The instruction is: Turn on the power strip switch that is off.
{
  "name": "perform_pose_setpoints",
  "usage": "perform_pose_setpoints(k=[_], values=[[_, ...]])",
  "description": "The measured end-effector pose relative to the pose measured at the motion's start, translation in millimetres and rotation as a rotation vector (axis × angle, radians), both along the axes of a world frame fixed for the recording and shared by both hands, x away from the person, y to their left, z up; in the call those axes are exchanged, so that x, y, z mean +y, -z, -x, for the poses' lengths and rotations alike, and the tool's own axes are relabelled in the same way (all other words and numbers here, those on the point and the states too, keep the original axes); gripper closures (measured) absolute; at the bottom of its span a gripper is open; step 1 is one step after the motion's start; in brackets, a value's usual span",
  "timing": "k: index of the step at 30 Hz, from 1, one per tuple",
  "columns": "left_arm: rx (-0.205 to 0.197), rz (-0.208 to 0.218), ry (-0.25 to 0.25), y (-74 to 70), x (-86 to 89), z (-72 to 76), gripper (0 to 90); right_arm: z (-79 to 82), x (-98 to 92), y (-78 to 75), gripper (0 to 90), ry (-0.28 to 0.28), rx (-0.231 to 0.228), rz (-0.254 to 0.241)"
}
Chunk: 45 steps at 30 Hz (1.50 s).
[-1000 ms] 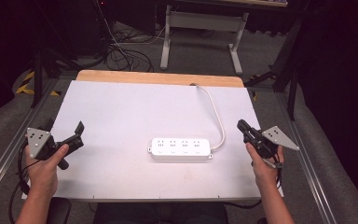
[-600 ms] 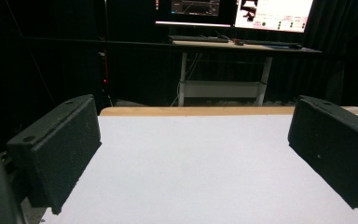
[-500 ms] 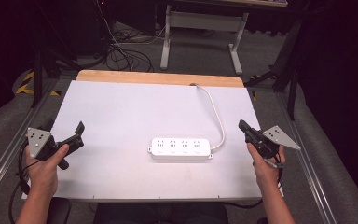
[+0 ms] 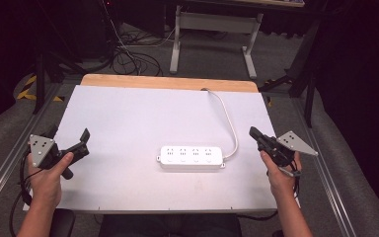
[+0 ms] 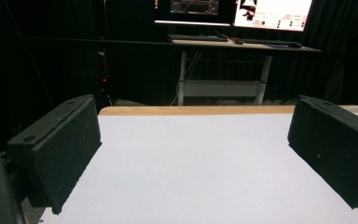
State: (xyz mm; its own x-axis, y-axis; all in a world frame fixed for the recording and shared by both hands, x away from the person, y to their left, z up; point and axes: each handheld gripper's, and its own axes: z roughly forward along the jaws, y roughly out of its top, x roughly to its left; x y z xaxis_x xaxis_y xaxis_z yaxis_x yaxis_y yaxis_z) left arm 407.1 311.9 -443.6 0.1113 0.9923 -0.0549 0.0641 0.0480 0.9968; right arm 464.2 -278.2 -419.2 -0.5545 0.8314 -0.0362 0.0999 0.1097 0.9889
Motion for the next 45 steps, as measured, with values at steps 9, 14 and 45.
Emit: perform_pose_setpoints(k=[9,14,45], values=[[0.001,0.002,0.002,-0.3,-0.4,0.7,3.0,-3.5,13.1,-1.2,90.0,-0.045,0.003,0.024],[0.000,-0.004,0.004,-0.3,-0.8,0.4,3.0,-7.1,22.6,-2.8,90.0,-0.074,0.003,0.031],[0.004,-0.008,-0.004,0.5,0.8,2.5,3.5,-16.1,87.1,5.9,90.0,-0.281,0.059,0.136]])
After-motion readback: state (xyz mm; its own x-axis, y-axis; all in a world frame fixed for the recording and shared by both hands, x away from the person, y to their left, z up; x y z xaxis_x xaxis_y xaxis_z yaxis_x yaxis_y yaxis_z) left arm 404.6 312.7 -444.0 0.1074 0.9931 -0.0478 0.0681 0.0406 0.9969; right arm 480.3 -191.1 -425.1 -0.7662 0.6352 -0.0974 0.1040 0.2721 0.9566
